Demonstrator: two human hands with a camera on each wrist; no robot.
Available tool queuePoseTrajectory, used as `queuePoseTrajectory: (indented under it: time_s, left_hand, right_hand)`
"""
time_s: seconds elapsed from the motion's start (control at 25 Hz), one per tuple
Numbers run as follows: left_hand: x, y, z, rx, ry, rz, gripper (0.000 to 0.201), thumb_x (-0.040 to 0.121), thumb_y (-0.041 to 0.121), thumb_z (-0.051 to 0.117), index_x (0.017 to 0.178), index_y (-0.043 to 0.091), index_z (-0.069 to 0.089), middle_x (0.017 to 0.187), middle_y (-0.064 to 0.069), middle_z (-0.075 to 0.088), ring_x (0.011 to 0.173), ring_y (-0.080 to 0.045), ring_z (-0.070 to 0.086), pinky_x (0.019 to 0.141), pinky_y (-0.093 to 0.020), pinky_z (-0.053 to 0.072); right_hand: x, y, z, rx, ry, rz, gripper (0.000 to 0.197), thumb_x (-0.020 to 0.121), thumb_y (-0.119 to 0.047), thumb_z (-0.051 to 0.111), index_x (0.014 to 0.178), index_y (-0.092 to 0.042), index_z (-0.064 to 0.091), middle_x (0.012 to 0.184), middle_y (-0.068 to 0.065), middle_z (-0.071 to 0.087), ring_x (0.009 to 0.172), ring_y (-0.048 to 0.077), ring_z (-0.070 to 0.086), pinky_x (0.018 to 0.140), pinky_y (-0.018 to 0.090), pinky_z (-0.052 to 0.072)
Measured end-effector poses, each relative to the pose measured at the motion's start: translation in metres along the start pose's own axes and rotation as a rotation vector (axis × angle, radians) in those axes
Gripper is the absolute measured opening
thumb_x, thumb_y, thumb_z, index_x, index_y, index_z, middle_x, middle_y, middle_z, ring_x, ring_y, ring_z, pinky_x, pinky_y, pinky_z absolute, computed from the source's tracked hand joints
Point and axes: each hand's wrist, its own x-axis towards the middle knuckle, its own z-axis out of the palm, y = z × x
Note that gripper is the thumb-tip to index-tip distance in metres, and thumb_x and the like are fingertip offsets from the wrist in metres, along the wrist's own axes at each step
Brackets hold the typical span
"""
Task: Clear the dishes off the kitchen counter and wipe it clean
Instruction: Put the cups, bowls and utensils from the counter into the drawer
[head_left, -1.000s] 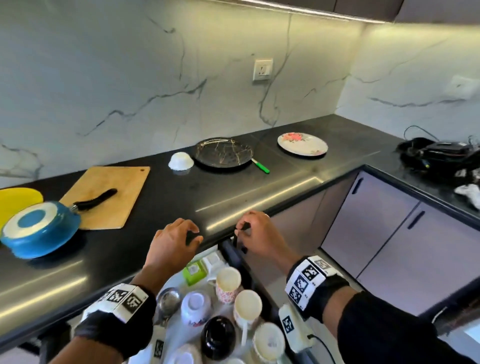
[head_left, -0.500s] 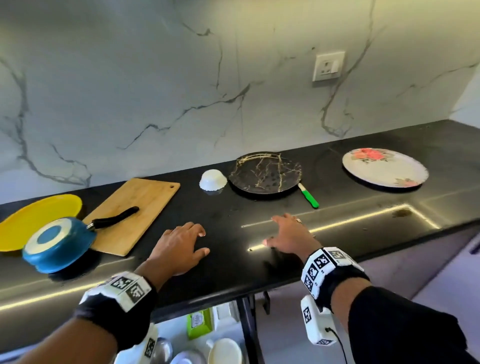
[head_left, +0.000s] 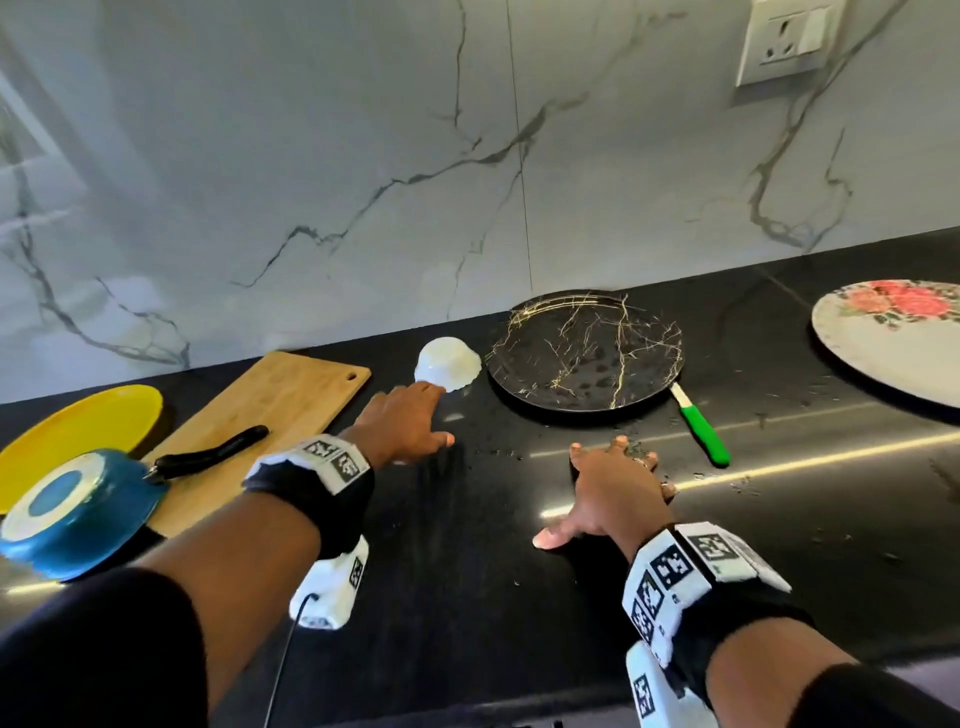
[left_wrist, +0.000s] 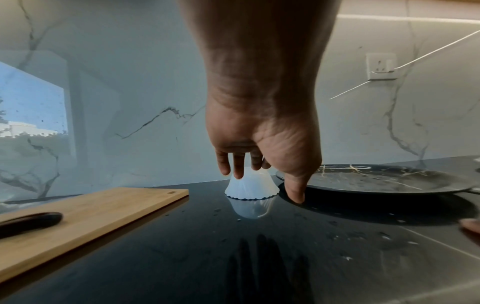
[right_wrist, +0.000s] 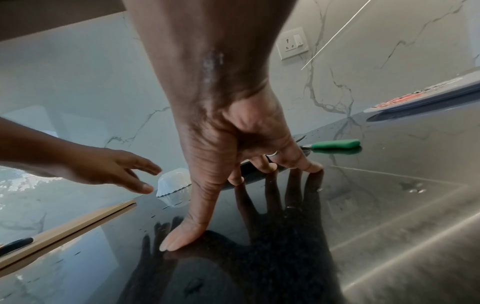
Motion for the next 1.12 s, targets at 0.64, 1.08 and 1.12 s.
queuePoseTrajectory:
  time_s: [0.64,1.08,1.12]
  left_hand:
    - [0.043,0.007,0.037,-0.078,0.472,-0.024,0.076,0.077,0.057,0.071,0.138,0.018,0.047,0.141,-0.011,0.048,0.129,-0.036,0.042,0.101,-0.055,0.041]
    - [0.030,0.013,0.049,-0.572,0.260,-0.094,0.099,0.064,0.036,0.090,0.143,0.023,0.032,0.139,-0.010,0.030,0.124,-0.035,0.044,0.099,-0.046,0.045]
    - [0.024,0.016,0.050,-0.544,0.296,-0.051,0.099,0.063,0.035,0.090,0.143,0.023,0.032,0.137,-0.009,0.030,0.123,-0.034,0.044,0.098,-0.046,0.046]
  right_hand:
    - [0.014,-0.010,-0.014,0.085,-0.053,0.025,0.110,0.077,-0.040,0.081,0.154,-0.038,0.003,0.159,0.021,-0.016,0.139,0.061,-0.007,0.102,0.078,0.018]
    - [0.015,-0.013,-0.008,0.029,-0.024,0.005,0.133,0.048,-0.055,0.092,0.152,-0.034,0.011,0.159,0.025,-0.004,0.139,0.062,0.001,0.100,0.078,0.024]
    - [0.016,-0.014,-0.007,0.018,-0.018,0.003,0.138,0.043,-0.057,0.092,0.151,-0.034,0.011,0.159,0.025,-0.003,0.139,0.061,0.002,0.100,0.079,0.025]
